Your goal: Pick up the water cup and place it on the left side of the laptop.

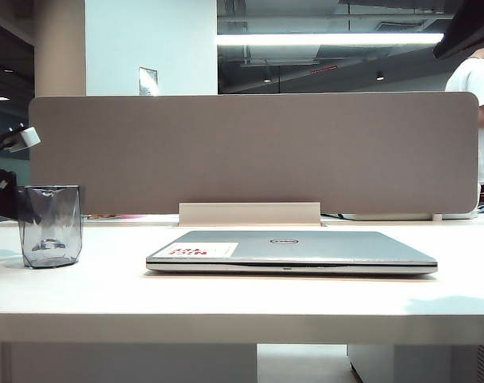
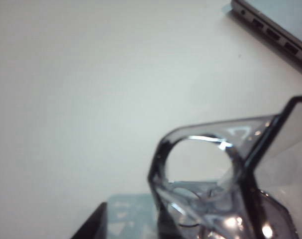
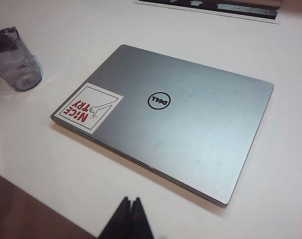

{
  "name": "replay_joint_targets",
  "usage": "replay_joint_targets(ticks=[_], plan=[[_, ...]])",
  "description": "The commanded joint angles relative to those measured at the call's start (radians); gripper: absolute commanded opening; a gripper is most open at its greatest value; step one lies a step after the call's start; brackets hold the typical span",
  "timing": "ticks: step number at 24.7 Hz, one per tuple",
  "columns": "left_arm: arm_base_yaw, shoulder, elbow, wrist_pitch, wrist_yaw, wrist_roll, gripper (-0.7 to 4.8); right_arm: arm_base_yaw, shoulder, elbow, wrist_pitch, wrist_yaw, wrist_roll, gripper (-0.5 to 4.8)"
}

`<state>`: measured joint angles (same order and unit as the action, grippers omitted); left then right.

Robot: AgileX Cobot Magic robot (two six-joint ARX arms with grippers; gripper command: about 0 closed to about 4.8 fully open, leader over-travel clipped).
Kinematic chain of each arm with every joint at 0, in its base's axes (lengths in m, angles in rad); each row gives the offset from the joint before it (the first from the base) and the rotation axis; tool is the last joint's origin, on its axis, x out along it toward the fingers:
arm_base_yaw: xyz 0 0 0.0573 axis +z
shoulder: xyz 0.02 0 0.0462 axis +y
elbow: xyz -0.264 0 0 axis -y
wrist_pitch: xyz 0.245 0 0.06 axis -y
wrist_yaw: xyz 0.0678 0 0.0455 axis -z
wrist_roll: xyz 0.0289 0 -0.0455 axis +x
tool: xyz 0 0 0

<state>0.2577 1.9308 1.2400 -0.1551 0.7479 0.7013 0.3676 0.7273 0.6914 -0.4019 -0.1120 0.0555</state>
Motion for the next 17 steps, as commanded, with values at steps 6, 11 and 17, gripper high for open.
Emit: replay_joint_targets(ticks=[6,11,17], plan=[[0.000,0.004,0.002,0.027,0.066,0.024,1.24,0.001,-0.002,0.002,0.017,0.005,-0.003,-0.06],[0.000,0.004,0.002,0.012,0.178,0.024,1.24,0.001,-0.002,0.002,0.017,0.005,-0.003,-0.06],[-0.001,0.004,0.002,0.029,0.172,0.024,1.19,0.001,-0.002,0.002,0.016,0.005,-0.003,-0.06]])
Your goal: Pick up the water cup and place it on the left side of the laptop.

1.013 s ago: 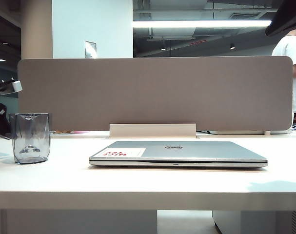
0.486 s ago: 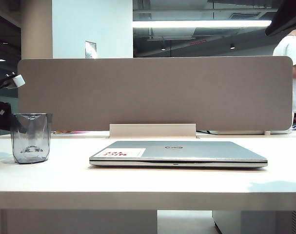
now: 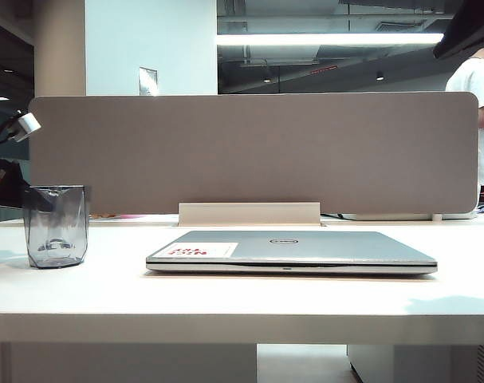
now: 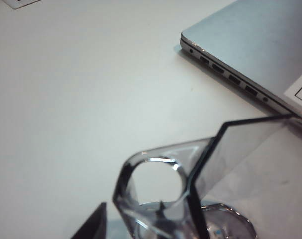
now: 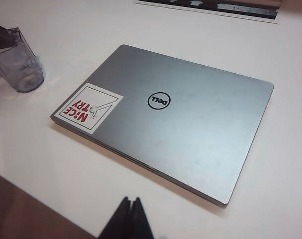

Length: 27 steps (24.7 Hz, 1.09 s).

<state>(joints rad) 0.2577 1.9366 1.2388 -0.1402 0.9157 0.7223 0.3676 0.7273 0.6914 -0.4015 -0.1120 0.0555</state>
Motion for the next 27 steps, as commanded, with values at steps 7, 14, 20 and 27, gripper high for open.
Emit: replay_joint_targets(ticks=[7,14,20,27], plan=[[-0.010,0.043,0.003,0.064,0.008,0.000,1.09,0.001,-0.002,0.002,0.016,0.005,-0.003,-0.06],[-0.031,0.061,0.003,0.129,0.027,-0.003,0.50,0.001,-0.002,0.002,0.016,0.005,0.003,-0.06],[-0.032,0.061,0.003,0.142,0.023,-0.090,-0.06,0.001,-0.002,0.002,0.016,0.005,0.004,-0.06],[-0.043,0.058,0.003,0.140,-0.060,-0.396,-0.06,0.001,-0.002,0.002,0.016,0.005,0.004,-0.06]])
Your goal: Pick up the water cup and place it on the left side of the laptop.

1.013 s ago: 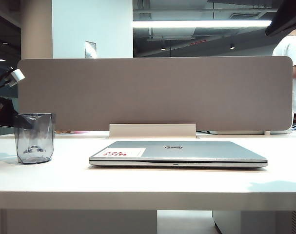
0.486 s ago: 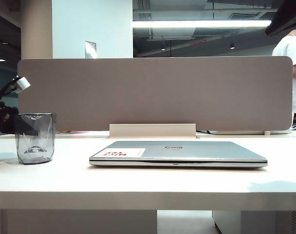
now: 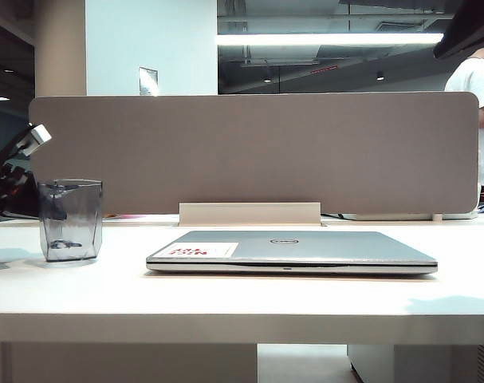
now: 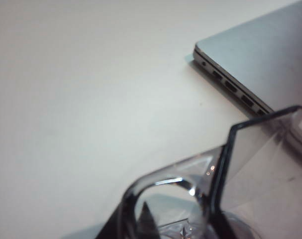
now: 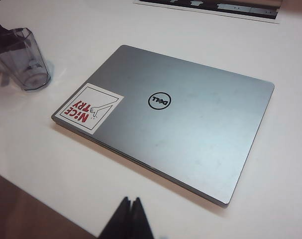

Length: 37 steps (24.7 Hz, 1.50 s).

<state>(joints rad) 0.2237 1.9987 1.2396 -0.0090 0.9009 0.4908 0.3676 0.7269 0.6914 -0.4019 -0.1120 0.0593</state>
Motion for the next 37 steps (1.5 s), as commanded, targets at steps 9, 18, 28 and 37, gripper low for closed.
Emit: replay_joint_targets(ticks=[9,18,28,37], plan=[[-0.151,-0.097,0.002,-0.087,-0.376,-0.238,-0.06,0.001,-0.001,0.002,0.017,0.005,0.000,-0.06],[-0.166,-0.243,0.001,-0.159,-0.603,-0.329,-0.06,0.001,-0.001,0.002,0.017,0.002,0.000,-0.06],[-0.289,-0.253,-0.264,0.277,-0.788,-0.422,-0.06,0.001,-0.001,0.002,0.019,0.002,0.000,-0.06],[-0.291,-0.285,-0.356,0.311,-0.761,-0.447,-0.06,0.001,-0.002,0.002,0.017,0.002,0.000,-0.06]])
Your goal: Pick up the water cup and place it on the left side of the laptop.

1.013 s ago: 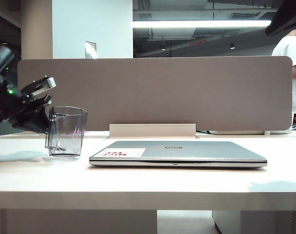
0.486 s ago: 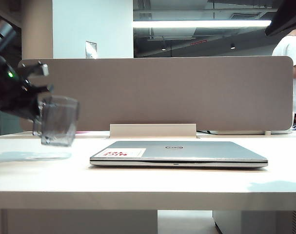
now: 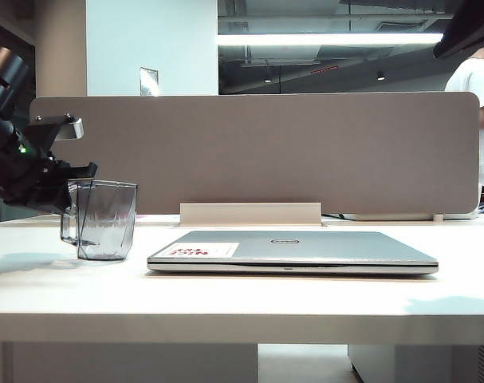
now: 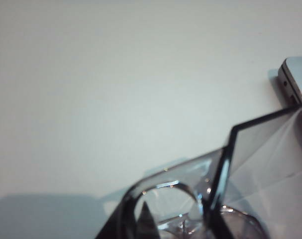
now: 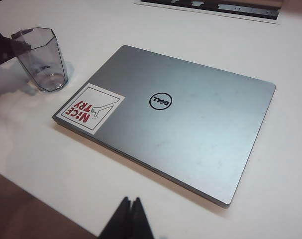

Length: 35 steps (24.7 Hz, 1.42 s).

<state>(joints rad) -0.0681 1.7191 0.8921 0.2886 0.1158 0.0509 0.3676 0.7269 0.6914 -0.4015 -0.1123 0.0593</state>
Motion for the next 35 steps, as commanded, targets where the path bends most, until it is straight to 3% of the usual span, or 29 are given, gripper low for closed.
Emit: replay_joint_targets(ticks=[1,15,17,21,23,29,35], plan=[[-0.001,-0.005,-0.010,0.005,0.026,-0.006,-0.06,0.001,-0.002,0.002,0.016,0.002,0.000,-0.06],[-0.011,-0.005,-0.012,-0.097,0.023,0.008,0.03,0.001,-0.002,0.002,0.017,0.002,0.000,-0.06],[-0.011,-0.005,-0.012,-0.110,0.023,0.008,0.34,0.001,-0.002,0.002,0.017,0.002,0.000,-0.06],[-0.011,-0.005,-0.012,-0.132,0.023,0.009,0.40,0.001,-0.002,0.002,0.017,0.002,0.000,-0.06],[-0.011,-0.005,-0.012,-0.138,0.023,0.009,0.90,0.001,-0.002,0.002,0.017,0.002,0.000,-0.06],[-0.011,-0.005,-0.012,-0.146,0.023,0.009,0.92,0.001,-0.002,0.002,0.017,0.002,0.000,-0.06],[-0.011,-0.039,-0.012,-0.238,0.023,0.041,0.94,0.001,-0.002,0.002,0.016,0.002,0.000,-0.06]])
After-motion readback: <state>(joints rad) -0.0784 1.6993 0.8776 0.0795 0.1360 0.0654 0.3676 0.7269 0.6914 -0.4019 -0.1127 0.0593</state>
